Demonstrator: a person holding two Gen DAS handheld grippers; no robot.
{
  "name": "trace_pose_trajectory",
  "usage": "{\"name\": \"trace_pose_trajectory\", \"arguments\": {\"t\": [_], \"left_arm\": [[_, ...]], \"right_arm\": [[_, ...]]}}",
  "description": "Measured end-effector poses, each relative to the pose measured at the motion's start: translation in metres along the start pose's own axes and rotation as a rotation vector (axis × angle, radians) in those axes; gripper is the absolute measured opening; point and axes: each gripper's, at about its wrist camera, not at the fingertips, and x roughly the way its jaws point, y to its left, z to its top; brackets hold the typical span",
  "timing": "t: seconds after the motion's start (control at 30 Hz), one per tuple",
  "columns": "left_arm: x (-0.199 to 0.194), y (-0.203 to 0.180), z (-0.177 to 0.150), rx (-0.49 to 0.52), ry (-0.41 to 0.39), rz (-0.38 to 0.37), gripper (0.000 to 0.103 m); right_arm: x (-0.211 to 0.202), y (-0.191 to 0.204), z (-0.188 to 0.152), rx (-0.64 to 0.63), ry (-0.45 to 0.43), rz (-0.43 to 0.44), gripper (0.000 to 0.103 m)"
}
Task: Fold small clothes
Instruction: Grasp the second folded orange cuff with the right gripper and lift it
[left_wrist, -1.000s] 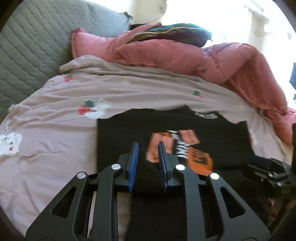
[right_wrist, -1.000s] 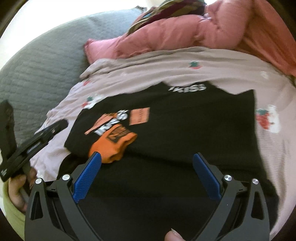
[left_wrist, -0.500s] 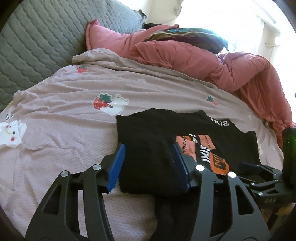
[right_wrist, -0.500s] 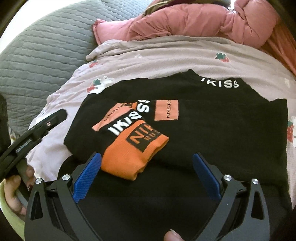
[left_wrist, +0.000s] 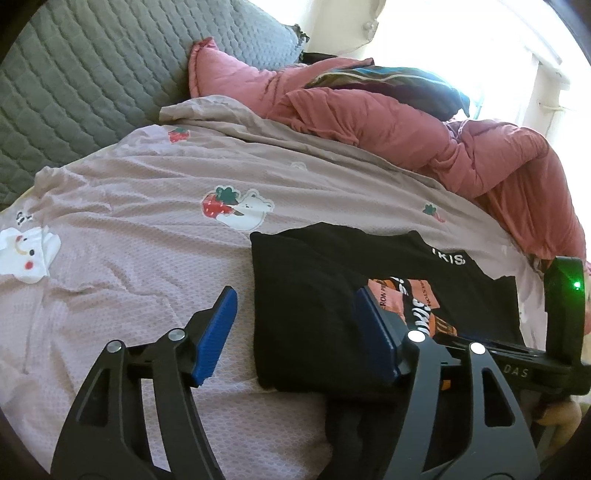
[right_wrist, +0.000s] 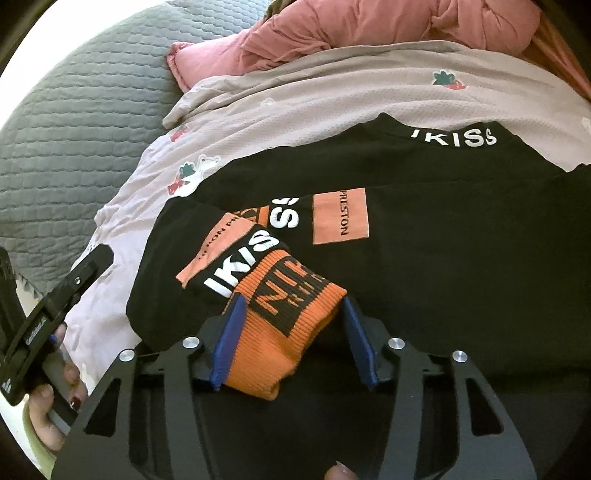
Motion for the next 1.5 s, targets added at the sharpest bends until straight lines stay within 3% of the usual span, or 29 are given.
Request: {"name": "trace_pose_trajectory", "arguments": {"t": [0.07,0.13,0.23,0.47,0.53,0.83,1.23,1.5], "left_arm": [[-0.001,0.0,0.0,-0.003,-0.006,0.001,0.059],[-0.001,0.001,0.0,-0.008,-0.012,0.005,0.059],[-0.002,0.002,0.0,-0.013,-0.015,0.007,0.059],[-0.003,0.005,0.0,-0.024,-0.017,0.002,0.06],[-0.003,0.006,0.0,-0.029,-0.022,0.006,0.065],[-0.008,0.008,0.0,-0.038,-0.044,-0.012,0.066],[-0.01,-0.015,0.004,0.013,-0.035,-0.015,0.066],[0.004,-0.046,0.014,0.069,0.027,-0.034,0.066]], "right_arm": [[0.001,0.002,0.001,-0.002,-0.002,0.005,0.038],[0.001,0.003,0.001,-0.01,-0.012,0.008,0.022],[-0.004,0.008,0.002,-0.022,-0.042,0.039,0.015],[-0.036,0.021,0.013,-0.094,-0.154,0.048,0.013],[-0.052,0.019,0.019,-0.097,-0.193,0.045,0.013],[-0.109,-0.012,0.041,-0.079,-0.319,-0.015,0.013],[-0.136,-0.069,0.038,-0.003,-0.378,-0.14,0.013],[-0.137,-0.099,0.025,0.042,-0.38,-0.175,0.013]]}}
